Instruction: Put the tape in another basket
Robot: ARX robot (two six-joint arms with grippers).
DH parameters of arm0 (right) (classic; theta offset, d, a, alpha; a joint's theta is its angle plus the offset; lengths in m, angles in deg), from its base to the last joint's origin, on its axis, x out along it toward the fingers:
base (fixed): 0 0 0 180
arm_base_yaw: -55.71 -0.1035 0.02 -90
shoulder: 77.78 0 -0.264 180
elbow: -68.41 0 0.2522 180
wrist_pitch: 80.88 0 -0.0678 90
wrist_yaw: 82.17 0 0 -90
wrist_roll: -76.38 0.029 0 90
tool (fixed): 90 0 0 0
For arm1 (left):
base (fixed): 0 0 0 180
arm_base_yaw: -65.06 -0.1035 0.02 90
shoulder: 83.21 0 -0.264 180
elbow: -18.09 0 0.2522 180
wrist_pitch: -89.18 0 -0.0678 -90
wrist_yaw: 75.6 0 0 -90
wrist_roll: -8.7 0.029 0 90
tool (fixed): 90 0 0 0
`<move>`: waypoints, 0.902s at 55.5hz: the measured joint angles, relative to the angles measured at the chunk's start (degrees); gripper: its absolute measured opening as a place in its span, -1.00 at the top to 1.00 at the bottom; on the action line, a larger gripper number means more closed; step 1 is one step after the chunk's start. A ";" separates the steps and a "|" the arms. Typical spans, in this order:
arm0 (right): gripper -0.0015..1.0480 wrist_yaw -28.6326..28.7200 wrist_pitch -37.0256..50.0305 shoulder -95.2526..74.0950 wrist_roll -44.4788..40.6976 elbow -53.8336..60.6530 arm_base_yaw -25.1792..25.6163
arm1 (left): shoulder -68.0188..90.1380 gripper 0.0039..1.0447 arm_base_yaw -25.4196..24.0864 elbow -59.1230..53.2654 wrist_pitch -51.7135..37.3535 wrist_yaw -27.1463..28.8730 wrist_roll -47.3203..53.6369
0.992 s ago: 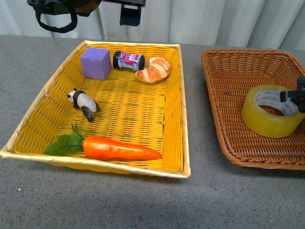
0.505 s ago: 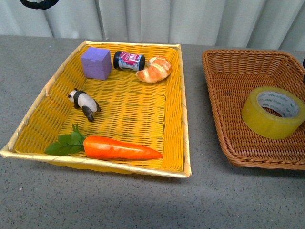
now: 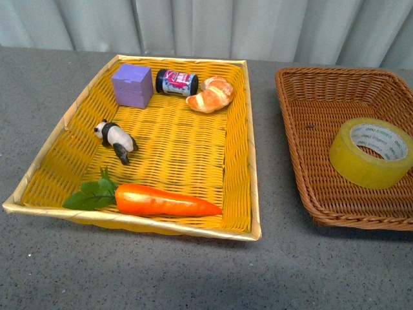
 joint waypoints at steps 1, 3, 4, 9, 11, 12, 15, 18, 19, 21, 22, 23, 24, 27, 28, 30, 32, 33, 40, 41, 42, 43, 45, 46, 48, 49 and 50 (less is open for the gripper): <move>0.98 0.00 -0.20 0.50 0.15 0.31 0.00 | -0.44 0.93 -0.09 -0.42 -0.02 -0.15 0.00; 0.98 -0.02 -1.14 2.58 0.22 1.42 0.00 | -2.14 0.93 -0.46 -2.01 -0.04 -0.59 0.00; 0.98 -0.04 -1.60 3.58 0.26 1.97 0.00 | -2.95 0.93 -0.63 -2.75 -0.04 -0.87 0.00; 0.98 -0.02 -3.58 7.32 0.31 3.74 0.00 | -6.27 0.93 -1.44 -5.70 0.20 -1.77 0.02; 0.98 -0.02 -4.92 9.40 0.31 4.50 0.00 | -7.41 0.93 -1.77 -6.67 0.39 -1.92 0.00; 0.98 0.00 -6.62 10.86 0.31 4.68 0.00 | -8.20 0.93 -1.99 -7.26 0.61 -2.12 0.00; 0.98 -0.02 -11.19 15.02 0.33 5.01 0.00 | -10.19 0.93 -2.49 -8.76 1.14 -2.34 0.00; 0.98 0.02 -13.77 18.91 0.33 5.66 0.00 | -12.13 0.93 -2.95 -10.05 1.92 -2.80 0.00; 0.98 0.04 -14.47 20.24 0.35 5.95 0.00 | -12.94 0.93 -3.13 -10.58 2.23 -2.93 0.00; 0.98 0.04 -15.78 22.60 0.35 6.54 0.00 | -13.57 0.93 -3.39 -11.80 1.62 -3.34 0.02; 0.98 0.04 -16.46 23.65 0.35 6.82 0.00 | -13.84 0.93 -3.54 -12.55 0.44 -3.41 0.00; 0.98 0.04 -17.14 24.59 0.37 7.10 0.00 | -13.99 0.93 -3.72 -13.20 -0.17 -3.65 0.00; 0.98 0.04 -17.79 25.55 0.37 7.43 0.00 | -14.34 0.93 -4.52 -13.81 -0.17 -4.87 0.00; 0.98 0.04 -19.52 27.89 0.39 8.11 0.00 | -15.65 0.93 -6.19 -15.21 0.72 -7.17 0.07; 0.98 0.04 -20.26 28.74 0.39 8.35 0.00 | -16.39 0.93 -6.62 -15.67 1.14 -7.30 0.07; 0.98 0.04 -21.33 30.08 0.42 8.70 0.00 | -17.73 0.93 -7.08 -16.17 2.16 -7.30 0.07; 0.98 0.02 -22.77 31.91 0.44 9.14 0.00 | -19.61 0.93 -7.50 -16.68 3.34 -7.26 0.07; 0.98 0.00 -23.87 33.33 0.44 9.46 0.00 | -21.07 0.93 -7.58 -16.98 4.28 -7.32 0.07; 0.98 0.11 -29.46 40.41 0.46 10.58 0.00 | -28.28 0.93 -7.63 -18.64 9.62 -7.58 0.07; 0.98 0.11 -29.88 40.83 0.46 10.64 0.00 | -28.72 0.93 -7.63 -18.73 9.99 -7.56 0.07; 0.98 0.13 -30.64 41.68 0.46 10.75 0.00 | -29.64 0.93 -7.63 -18.91 10.78 -7.58 0.07; 0.98 0.11 -31.47 42.58 0.46 10.88 0.00 | -30.29 0.93 -7.63 -19.04 11.34 -7.58 0.07; 0.98 0.13 -32.59 43.87 0.46 11.02 0.00 | -32.15 0.93 -7.65 -19.37 12.90 -7.58 0.07; 0.98 0.11 -33.31 44.70 0.46 11.10 0.00 | -32.81 0.93 -7.65 -19.47 13.44 -7.58 0.07; 0.98 0.11 -35.56 47.32 0.46 11.32 0.00 | -35.67 0.93 -7.65 -19.87 15.74 -7.58 0.07; 0.98 0.11 -36.11 48.00 0.46 11.37 0.00 | -36.57 0.93 -7.65 -19.96 16.52 -7.63 0.07; 0.98 0.11 -36.37 48.39 0.46 11.39 0.00 | -37.42 0.93 -7.65 -19.96 17.29 -7.63 0.07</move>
